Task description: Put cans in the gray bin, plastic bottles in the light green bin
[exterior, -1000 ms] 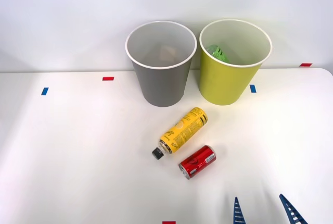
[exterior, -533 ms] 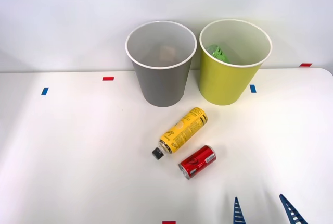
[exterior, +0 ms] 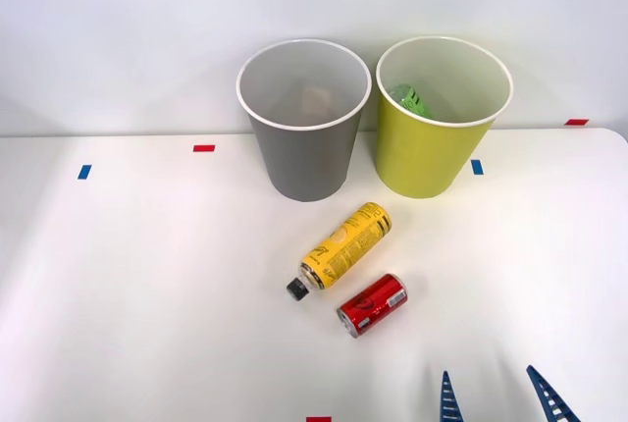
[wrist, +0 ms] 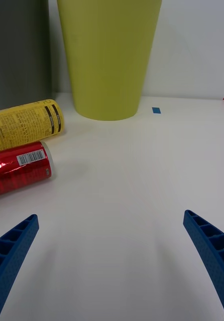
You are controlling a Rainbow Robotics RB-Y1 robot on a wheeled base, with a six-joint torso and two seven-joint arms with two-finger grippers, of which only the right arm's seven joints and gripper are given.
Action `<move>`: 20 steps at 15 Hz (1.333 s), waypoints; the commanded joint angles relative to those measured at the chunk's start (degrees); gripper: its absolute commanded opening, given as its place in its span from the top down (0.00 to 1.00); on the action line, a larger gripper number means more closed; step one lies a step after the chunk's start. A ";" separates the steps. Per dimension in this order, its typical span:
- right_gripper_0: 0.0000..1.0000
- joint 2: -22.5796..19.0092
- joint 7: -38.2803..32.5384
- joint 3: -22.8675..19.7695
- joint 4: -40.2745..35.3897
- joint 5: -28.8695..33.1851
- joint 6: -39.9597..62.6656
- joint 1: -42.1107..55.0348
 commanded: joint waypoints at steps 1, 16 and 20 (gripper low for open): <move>0.00 0.00 0.00 0.00 0.00 0.00 0.00 0.00; 0.00 0.00 0.00 0.00 0.00 0.00 0.00 0.00; 0.00 0.00 0.00 0.00 0.00 0.00 0.00 0.00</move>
